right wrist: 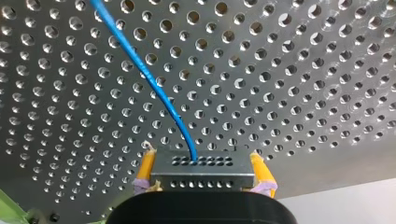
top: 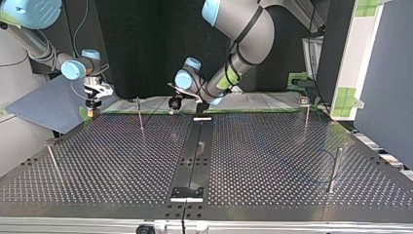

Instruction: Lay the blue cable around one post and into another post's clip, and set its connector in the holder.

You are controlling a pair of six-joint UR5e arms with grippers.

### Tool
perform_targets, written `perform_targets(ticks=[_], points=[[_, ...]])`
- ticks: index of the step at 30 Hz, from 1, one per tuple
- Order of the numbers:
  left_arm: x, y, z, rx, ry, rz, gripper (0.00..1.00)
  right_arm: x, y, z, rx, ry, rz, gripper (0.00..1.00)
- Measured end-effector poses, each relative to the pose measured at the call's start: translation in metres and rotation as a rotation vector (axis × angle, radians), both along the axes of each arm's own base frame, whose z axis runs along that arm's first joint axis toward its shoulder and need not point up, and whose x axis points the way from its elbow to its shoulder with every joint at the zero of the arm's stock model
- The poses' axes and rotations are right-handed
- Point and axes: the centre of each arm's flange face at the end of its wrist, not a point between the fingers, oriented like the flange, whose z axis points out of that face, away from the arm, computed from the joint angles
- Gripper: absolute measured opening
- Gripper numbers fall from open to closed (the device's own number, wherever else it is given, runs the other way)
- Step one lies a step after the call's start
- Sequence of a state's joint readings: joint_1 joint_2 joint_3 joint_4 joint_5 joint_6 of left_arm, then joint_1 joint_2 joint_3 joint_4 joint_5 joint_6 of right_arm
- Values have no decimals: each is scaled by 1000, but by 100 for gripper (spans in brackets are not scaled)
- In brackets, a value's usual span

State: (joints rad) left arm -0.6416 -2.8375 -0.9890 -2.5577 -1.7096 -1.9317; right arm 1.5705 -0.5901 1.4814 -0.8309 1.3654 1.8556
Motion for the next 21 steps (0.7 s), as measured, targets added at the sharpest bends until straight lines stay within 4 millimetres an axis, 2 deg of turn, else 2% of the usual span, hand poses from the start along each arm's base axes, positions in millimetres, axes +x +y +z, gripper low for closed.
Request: perform_targets(ticks=[1,2,3,4,5,15,21], points=[[-1,0,-1,2,1,0,50,0,0,0,1,0,1,0],[-1,1,-1,4,3,0,68,1,0,0,2,1,1,0],[-2,1,-2,6,4,0,68,1,0,0,3,1,1,0],[-2,2,-3,8,6,0,80,1,1,0,3,2,2,0],[-3,2,-3,9,7,0,98,2,1,0,4,2,2,0],[-9,-3,0,39,10,-17,98,7,3,-2,8,4,10,0],[-23,-11,19,52,-4,-66,98,10,4,-2,12,4,14,0]])
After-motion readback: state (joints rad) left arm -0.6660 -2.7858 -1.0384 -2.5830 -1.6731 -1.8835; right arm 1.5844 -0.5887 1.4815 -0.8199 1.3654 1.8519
